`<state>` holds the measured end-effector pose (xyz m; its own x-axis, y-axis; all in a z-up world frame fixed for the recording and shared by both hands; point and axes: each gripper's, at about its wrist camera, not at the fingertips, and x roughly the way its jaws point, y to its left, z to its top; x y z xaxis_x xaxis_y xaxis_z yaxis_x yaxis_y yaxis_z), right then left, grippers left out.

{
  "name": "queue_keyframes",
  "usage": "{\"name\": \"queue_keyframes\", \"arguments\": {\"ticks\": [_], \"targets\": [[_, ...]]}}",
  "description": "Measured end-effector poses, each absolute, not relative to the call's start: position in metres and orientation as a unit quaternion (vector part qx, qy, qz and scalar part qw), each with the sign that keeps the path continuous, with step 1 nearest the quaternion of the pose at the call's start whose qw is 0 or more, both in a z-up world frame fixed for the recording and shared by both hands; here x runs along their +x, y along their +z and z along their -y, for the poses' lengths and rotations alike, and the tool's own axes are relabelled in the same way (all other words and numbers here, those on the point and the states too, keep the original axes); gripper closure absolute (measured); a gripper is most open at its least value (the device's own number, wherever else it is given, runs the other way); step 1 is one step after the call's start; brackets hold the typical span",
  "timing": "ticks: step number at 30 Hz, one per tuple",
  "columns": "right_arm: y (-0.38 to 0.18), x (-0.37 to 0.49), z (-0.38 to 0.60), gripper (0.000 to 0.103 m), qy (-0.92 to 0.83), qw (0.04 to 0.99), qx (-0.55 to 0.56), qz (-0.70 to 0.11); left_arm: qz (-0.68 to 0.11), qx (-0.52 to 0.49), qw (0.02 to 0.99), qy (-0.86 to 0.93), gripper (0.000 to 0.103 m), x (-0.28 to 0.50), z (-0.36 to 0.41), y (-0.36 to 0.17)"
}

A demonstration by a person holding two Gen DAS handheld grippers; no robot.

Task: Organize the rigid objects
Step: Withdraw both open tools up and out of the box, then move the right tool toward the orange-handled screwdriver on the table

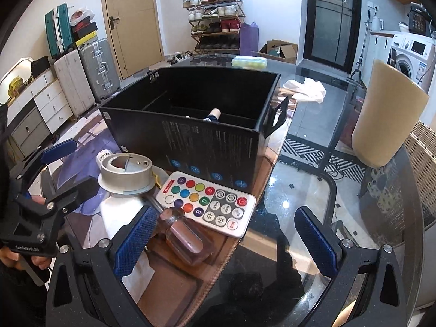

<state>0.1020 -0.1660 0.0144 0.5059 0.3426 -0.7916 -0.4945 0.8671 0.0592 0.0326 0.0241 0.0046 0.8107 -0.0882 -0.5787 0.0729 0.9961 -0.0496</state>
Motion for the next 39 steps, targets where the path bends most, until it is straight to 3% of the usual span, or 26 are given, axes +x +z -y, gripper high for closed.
{"name": "queue_keyframes", "arguments": {"ticks": [23,39], "targets": [[0.005,0.096,0.205,0.0,0.2,0.864,-0.118,-0.447,-0.323,-0.003,0.943,-0.081,0.0,0.036,-0.01,0.0],[-0.001,0.095,0.177,0.0,0.214,0.855,-0.083,-0.465,-0.324,0.006,0.941,-0.094,0.0,0.029,-0.005,0.0]]}}
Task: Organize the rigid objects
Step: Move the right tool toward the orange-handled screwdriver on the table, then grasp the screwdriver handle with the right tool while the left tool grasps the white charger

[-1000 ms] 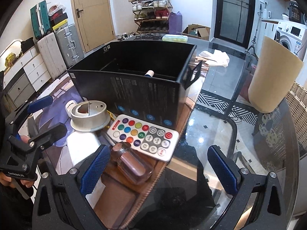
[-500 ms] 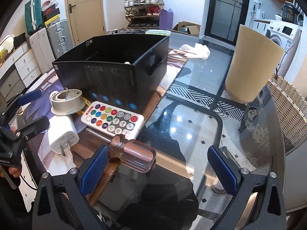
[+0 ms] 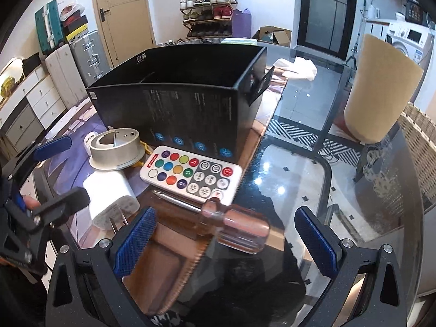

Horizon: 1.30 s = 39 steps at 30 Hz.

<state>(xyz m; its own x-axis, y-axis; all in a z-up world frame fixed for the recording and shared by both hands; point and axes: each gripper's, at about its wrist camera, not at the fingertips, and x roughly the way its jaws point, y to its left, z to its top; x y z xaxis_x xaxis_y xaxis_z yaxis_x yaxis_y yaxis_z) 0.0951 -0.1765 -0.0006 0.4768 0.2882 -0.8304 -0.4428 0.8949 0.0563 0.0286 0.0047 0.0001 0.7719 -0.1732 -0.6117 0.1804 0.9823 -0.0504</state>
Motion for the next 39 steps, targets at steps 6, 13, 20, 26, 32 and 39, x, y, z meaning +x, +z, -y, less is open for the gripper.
{"name": "queue_keyframes", "arguments": {"ticks": [6,13,20,26,32,39], "targets": [[0.0,0.091,0.182,0.0,0.204,0.857,-0.094,-0.464,-0.324,0.002,0.941,-0.092,0.0,0.027,-0.009,-0.001],[0.003,0.093,0.21,0.0,0.179,0.863,-0.094,-0.463,-0.325,0.0,0.941,-0.096,0.0,0.029,-0.008,-0.001],[0.002,0.088,0.212,0.0,0.197,0.861,-0.093,-0.46,-0.328,-0.001,0.938,-0.113,0.0,0.026,-0.003,0.0],[-0.001,0.088,0.193,0.0,0.22,0.855,-0.098,-0.46,-0.33,-0.002,0.937,-0.119,0.0,0.025,-0.002,0.0],[-0.002,0.091,0.181,0.0,0.225,0.854,-0.098,-0.459,-0.33,-0.002,0.936,-0.121,0.0,0.025,-0.001,0.0],[0.0,0.088,0.179,0.017,0.237,0.857,-0.099,-0.447,-0.33,0.0,0.936,-0.124,0.0,0.024,0.002,0.0]]}}
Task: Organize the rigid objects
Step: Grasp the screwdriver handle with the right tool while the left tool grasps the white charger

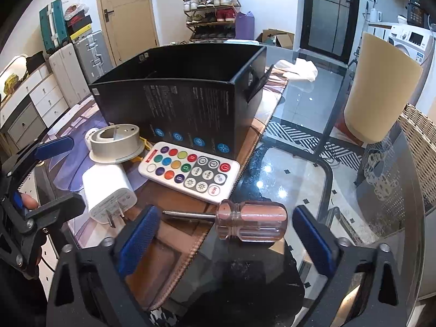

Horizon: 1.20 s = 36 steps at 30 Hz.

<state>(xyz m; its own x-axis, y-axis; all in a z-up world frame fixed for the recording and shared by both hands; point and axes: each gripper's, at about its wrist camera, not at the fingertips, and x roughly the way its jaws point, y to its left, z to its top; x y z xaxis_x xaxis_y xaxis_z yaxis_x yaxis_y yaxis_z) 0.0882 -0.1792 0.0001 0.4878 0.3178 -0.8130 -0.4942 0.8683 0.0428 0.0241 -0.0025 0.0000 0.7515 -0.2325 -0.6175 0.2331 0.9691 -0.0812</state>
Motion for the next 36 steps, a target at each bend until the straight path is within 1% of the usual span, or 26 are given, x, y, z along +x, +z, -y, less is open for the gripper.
{"name": "queue_keyframes", "arguments": {"ticks": [25,35,36], "targets": [[0.008,0.07,0.189,0.017,0.259,0.862,-0.098,-0.424,-0.349,0.021,0.922,-0.167,0.0,0.03,0.032,-0.01],[0.002,0.068,0.192,0.017,0.256,0.856,-0.103,-0.437,-0.356,0.023,0.918,-0.171,0.002,0.038,0.039,-0.015],[0.002,0.069,0.193,0.017,0.256,0.855,-0.104,-0.438,-0.357,0.022,0.918,-0.169,0.004,0.039,0.039,-0.015]]}}
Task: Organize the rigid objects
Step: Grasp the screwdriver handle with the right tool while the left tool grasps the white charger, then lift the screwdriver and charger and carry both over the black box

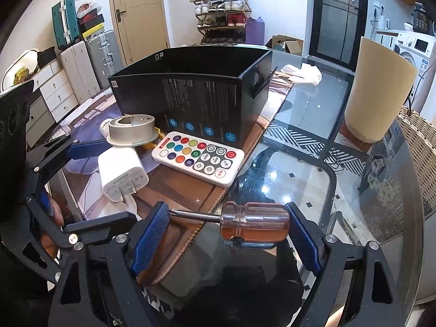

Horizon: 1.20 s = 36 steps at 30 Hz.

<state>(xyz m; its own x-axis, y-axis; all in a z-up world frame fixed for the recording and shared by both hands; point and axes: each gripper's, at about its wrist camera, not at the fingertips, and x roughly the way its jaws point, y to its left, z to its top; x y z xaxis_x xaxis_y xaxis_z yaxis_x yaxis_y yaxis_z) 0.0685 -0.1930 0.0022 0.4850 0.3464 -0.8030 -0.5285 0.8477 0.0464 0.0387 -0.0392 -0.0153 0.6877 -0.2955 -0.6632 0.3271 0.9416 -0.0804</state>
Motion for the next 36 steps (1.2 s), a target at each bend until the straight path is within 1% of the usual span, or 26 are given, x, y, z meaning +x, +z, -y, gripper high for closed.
{"name": "queue_keyframes", "arguments": {"ticks": [4,8,9,10,12,20,22,23,29,36], "targets": [[0.002,0.069,0.195,0.017,0.255,0.855,-0.103,-0.439,-0.36,0.019,0.917,-0.169,0.007,0.042,0.04,-0.016],[0.002,0.07,0.197,0.016,0.254,0.854,-0.104,-0.441,-0.354,0.024,0.921,-0.162,0.017,0.042,0.041,-0.017],[0.002,0.07,0.198,0.016,0.254,0.854,-0.104,-0.441,-0.353,0.025,0.921,-0.163,0.025,0.042,0.041,-0.017],[0.002,0.07,0.199,0.014,0.254,0.854,-0.104,-0.442,-0.351,0.028,0.922,-0.159,0.03,0.041,0.041,-0.016],[0.001,0.069,0.199,0.01,0.252,0.854,-0.106,-0.443,-0.346,0.027,0.924,-0.162,0.046,0.041,0.042,-0.016],[0.001,0.066,0.199,0.01,0.252,0.853,-0.11,-0.444,-0.342,0.01,0.925,-0.164,0.046,0.037,0.036,-0.015],[0.001,0.064,0.199,0.013,0.256,0.854,-0.109,-0.44,-0.341,0.007,0.926,-0.164,0.046,0.035,0.035,-0.014],[0.002,0.063,0.199,0.017,0.262,0.853,-0.109,-0.437,-0.338,0.005,0.927,-0.165,0.047,0.034,0.034,-0.014],[0.004,0.059,0.199,0.018,0.263,0.856,-0.107,-0.432,-0.332,-0.002,0.929,-0.164,0.047,0.03,0.03,-0.009],[0.014,0.051,0.198,0.018,0.276,0.865,-0.105,-0.406,-0.313,-0.012,0.936,-0.158,0.047,0.02,0.023,0.001]]}}
